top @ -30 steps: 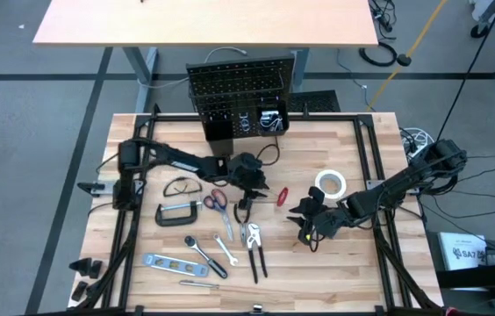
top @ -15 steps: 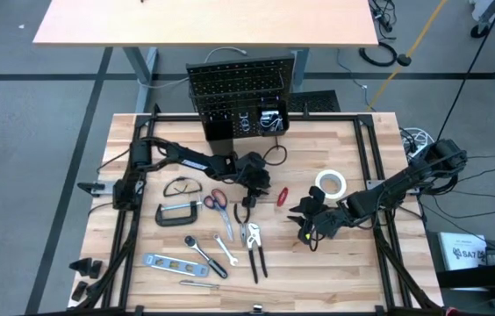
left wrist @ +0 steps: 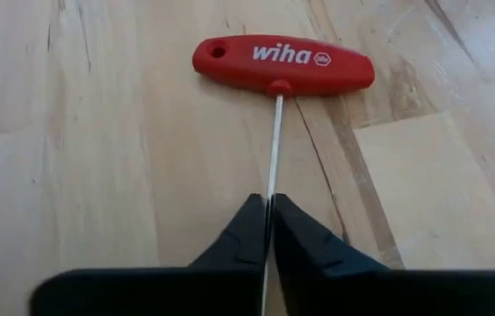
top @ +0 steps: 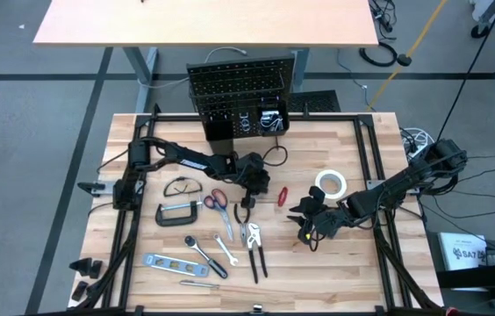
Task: Hang tools onto peg board
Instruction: Hang the allen wrench on the peg board
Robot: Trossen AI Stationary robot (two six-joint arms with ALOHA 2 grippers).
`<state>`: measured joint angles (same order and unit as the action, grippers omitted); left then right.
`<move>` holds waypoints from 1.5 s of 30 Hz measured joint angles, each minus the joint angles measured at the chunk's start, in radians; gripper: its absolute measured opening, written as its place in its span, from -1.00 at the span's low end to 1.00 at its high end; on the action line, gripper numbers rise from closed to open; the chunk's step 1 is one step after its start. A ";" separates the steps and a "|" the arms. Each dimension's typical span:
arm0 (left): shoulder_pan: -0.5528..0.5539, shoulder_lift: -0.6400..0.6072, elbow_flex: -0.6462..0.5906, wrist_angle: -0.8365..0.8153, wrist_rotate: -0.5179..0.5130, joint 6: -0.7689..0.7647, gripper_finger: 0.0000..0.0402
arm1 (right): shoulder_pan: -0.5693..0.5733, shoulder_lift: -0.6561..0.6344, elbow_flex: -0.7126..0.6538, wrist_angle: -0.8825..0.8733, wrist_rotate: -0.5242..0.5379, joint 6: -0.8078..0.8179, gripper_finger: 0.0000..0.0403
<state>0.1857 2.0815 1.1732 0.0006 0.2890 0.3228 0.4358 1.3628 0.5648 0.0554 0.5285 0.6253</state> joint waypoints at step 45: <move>-0.222 -0.644 -0.678 1.350 0.073 -0.478 -1.00 | 0.118 -0.004 0.000 0.864 0.197 -0.529 -0.47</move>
<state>-0.0365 1.4375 0.4956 1.3508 0.3621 -0.1554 0.5536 1.3590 0.5652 0.9195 0.7255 0.0961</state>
